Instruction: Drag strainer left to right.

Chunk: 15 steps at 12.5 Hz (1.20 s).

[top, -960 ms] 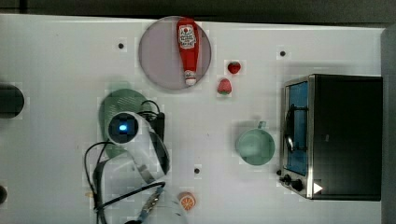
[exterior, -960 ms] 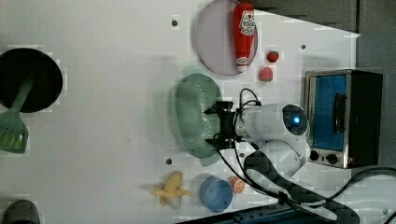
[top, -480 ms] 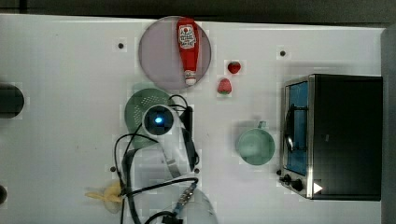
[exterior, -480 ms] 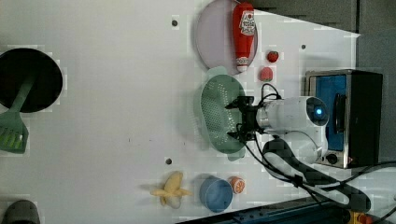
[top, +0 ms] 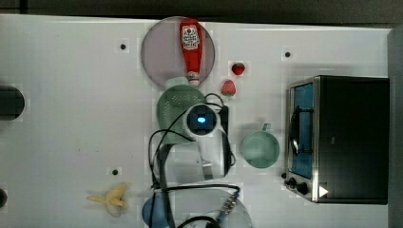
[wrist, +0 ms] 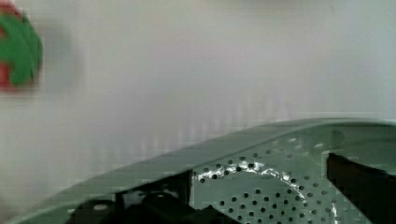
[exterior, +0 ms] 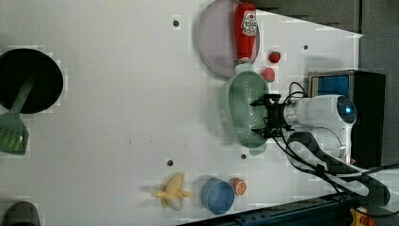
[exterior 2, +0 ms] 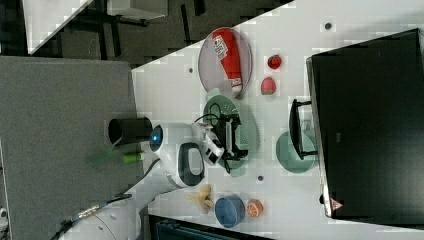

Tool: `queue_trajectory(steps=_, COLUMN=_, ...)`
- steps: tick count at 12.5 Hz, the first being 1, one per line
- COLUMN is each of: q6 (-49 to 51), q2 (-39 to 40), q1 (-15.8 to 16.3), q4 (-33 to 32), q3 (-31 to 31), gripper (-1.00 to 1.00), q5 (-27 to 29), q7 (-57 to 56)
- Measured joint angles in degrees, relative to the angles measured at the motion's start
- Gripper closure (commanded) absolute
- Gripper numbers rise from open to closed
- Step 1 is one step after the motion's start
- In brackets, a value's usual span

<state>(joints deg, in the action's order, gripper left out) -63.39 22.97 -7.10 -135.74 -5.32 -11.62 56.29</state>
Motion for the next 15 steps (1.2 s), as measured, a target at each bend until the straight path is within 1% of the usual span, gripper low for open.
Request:
queue_trajectory(steps=2, q6=0.17, q2=0.2, q1=-0.72, q4=0.0, q3=2.78, gripper=-1.0, q5=-0.69, q7=-2.04)
queue_trajectory(steps=4, q6=0.34, q2=0.38, q1=-2.14, q4=-0.56, q3=3.28, gripper=-1.0, q5=-0.73, q7=-3.36)
queue_trajectory(steps=7, q6=-0.67, q2=0.18, q1=-1.69, q4=-0.34, q3=4.82, gripper=-1.0, q5=0.45, q7=-6.27)
queue_trajectory(steps=10, q6=-1.06, q2=-0.15, q1=-1.65, q4=-0.34, q3=6.23, gripper=-1.0, q5=0.22, q7=-7.55)
queue_trajectory(steps=11, q6=-1.06, q2=-0.2, q1=-1.77, q4=-0.56, q3=6.62, gripper=-1.0, q5=-0.2, q7=-7.72)
queue_trajectory(steps=14, q6=0.95, q2=-0.32, q1=-2.04, q4=-0.34, q3=7.06, gripper=-1.0, q5=0.87, q7=-8.81)
queue_trajectory(steps=15, q6=1.12, q2=-1.23, q1=-2.52, q4=-1.01, q3=6.46, gripper=-1.0, q5=0.84, q7=-9.96)
